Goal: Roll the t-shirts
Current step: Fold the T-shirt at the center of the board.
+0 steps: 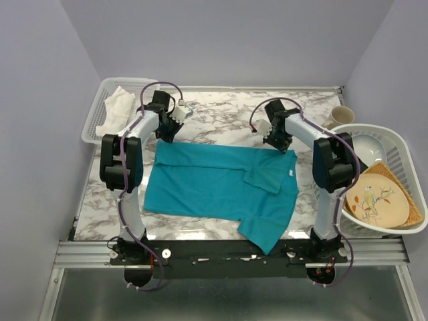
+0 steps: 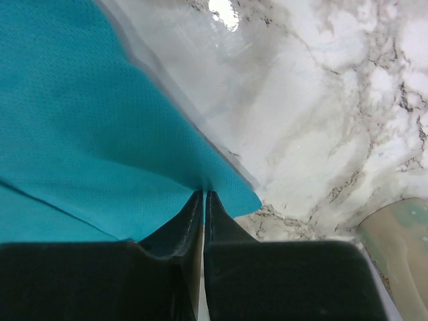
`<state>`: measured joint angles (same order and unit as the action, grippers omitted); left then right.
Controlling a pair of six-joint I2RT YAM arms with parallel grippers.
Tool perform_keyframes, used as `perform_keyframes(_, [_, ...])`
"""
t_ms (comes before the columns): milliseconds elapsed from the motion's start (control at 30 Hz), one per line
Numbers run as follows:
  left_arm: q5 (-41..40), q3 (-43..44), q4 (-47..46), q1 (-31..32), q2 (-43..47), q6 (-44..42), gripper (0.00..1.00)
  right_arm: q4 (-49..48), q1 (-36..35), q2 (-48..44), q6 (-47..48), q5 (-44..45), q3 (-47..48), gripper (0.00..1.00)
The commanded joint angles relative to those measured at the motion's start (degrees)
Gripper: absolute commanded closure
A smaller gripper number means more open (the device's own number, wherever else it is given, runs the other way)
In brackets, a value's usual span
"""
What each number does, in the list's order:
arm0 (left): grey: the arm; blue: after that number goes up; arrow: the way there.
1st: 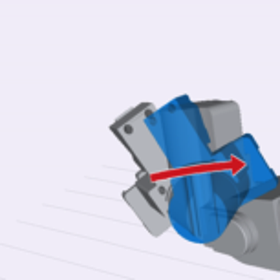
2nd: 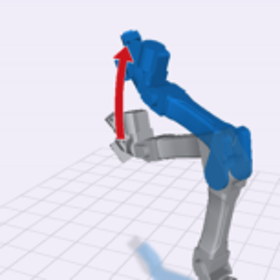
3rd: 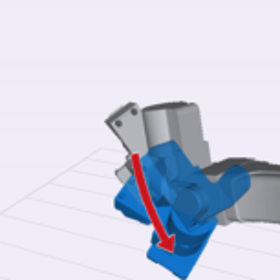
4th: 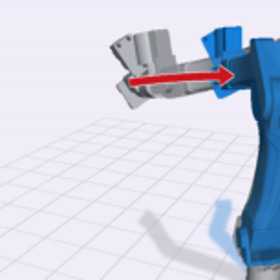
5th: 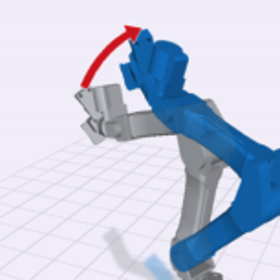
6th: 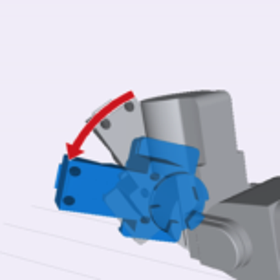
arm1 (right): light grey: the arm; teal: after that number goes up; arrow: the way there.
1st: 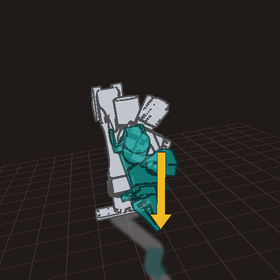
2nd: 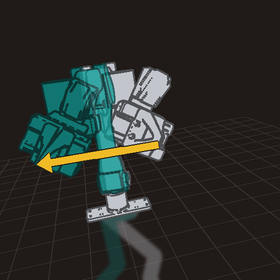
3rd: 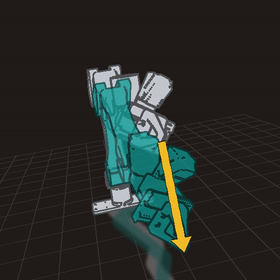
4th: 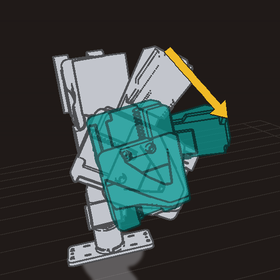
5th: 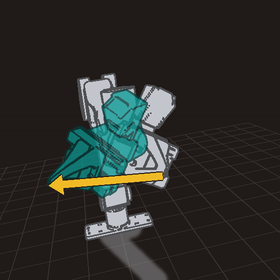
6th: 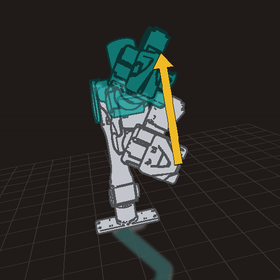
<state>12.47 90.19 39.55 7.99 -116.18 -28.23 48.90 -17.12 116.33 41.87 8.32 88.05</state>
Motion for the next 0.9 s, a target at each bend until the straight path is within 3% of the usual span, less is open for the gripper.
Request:
perform_keyframes(0, [-3.2, -0.9, 2.0, 0.5, -2.3, -0.2, 1.0, 0.4, 0.1, 3.6, 3.7, 2.8, 2.4, 0.88])
perform_keyframes(267, [-5.5, 0.9, 5.3, 0.5, -6.5, 1.5, 1.0, 1.0, 0.6, 8.2, 8.3, 4.2, 6.2, 0.92])
perform_keyframes(433, [-7.1, 3.5, 5.2, 0.5, -9.9, 1.9, 1.0, 0.8, 2.4, 13.4, 10.0, 6.5, 14.6, 0.93])
perform_keyframes(600, [-9.1, 10.7, 4.0, 0.4, -14.0, 2.9, 1.0, -0.2, 4.2, 18.7, 13.0, 7.2, 23.8, 0.95])
perform_keyframes(867, [-6.9, 23.2, 4.3, 0.7, -17.1, 5.8, 1.0, -2.9, 5.0, 21.1, 14.4, 6.7, 30.6, 0.99])
